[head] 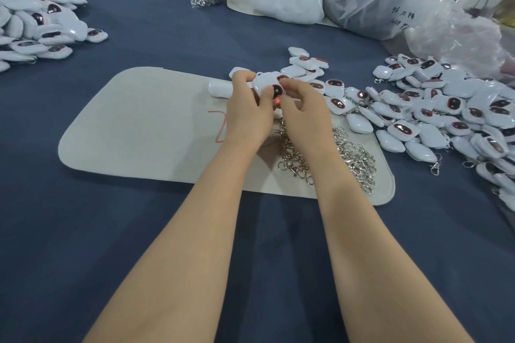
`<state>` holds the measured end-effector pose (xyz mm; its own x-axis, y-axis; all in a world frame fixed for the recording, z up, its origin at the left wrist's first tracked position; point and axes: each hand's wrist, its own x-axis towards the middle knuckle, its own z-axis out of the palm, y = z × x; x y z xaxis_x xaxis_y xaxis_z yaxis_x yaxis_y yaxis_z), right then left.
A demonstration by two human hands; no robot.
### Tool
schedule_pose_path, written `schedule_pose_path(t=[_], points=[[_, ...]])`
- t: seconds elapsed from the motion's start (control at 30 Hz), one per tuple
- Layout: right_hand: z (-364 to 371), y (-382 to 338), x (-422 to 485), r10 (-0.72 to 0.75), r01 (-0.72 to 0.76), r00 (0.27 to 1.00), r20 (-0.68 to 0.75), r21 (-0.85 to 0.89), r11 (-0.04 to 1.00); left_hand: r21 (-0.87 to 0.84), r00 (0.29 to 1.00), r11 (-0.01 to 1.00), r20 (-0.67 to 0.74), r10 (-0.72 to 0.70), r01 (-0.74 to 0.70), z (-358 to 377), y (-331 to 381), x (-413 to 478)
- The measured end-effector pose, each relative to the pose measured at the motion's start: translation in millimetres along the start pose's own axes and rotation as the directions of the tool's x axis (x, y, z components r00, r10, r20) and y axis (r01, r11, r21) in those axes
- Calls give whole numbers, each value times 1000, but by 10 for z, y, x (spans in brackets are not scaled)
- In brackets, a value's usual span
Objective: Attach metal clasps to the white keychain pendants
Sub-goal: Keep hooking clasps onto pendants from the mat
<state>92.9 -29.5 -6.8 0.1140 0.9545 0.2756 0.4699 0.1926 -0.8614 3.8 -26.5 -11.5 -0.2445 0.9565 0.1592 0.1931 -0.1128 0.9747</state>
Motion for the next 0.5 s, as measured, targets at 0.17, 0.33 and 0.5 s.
schedule_pose_path(t=[0.17, 0.33, 0.5], points=[[-48, 18, 43, 96, -87, 993, -68, 123, 989, -46, 991, 995, 103, 91, -87, 29, 25, -49], [-90, 69, 70, 117, -113, 993, -17, 134, 984, -14, 981, 997, 175, 82, -81, 17, 4, -14], [-46, 74, 76, 53, -52, 998, -33, 18, 998, -6, 976, 997, 201, 81, -82, 16, 11, -10]])
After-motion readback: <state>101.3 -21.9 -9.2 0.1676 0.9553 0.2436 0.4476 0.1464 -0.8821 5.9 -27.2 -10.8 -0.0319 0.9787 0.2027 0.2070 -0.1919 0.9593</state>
